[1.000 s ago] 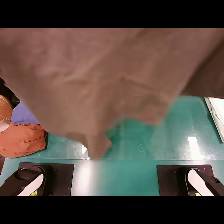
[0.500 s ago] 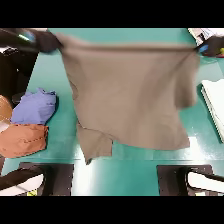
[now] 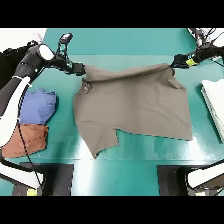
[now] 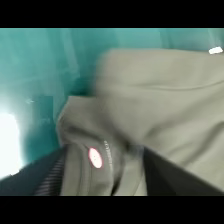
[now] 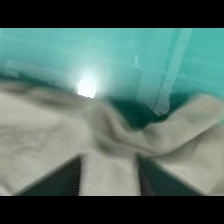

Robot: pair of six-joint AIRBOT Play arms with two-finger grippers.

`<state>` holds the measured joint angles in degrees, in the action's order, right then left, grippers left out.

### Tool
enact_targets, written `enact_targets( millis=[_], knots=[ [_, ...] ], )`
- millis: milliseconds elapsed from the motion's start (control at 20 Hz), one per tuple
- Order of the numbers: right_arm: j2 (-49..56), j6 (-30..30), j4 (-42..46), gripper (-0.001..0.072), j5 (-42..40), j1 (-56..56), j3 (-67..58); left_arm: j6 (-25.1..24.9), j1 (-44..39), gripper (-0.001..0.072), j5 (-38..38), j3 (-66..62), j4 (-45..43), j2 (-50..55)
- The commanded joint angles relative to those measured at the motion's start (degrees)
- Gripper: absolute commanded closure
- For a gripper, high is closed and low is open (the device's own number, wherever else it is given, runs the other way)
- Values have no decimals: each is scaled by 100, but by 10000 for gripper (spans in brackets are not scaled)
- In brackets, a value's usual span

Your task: Fold the shirts.

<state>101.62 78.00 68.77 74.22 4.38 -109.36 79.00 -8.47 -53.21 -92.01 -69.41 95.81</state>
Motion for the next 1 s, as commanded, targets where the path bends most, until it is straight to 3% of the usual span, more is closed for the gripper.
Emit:
enact_targets(
  millis=[0, 100, 150, 250, 500, 750, 950],
  knots=[
    [201, 63, -26, 297, 378, 4, -396, 138, 157, 145, -551, -227, 17, 105],
    [-33, -11, -26, 298, 774, -116, -291, 201, 463, 146, -1709, -452, 22, 33],
    [-227, -81, -26, 298, 892, -190, -72, 192, 623, 184, -2149, -413, 24, -57],
    [-750, -175, -33, 298, 914, -387, 658, 155, 914, 202, -2573, -74, 22, -374],
    [-2212, -651, -1137, 298, 656, -1045, 2938, 155, 1010, 202, -2072, 2284, 334, -1714],
    [-3128, -682, -1377, 298, 348, -1499, 4315, 133, 1012, 202, -1091, 4516, 1377, -2470],
    [-3547, -713, -1377, 298, 330, -1631, 4771, -516, 1010, 203, -616, 5213, 2444, -2474]
  ],
)
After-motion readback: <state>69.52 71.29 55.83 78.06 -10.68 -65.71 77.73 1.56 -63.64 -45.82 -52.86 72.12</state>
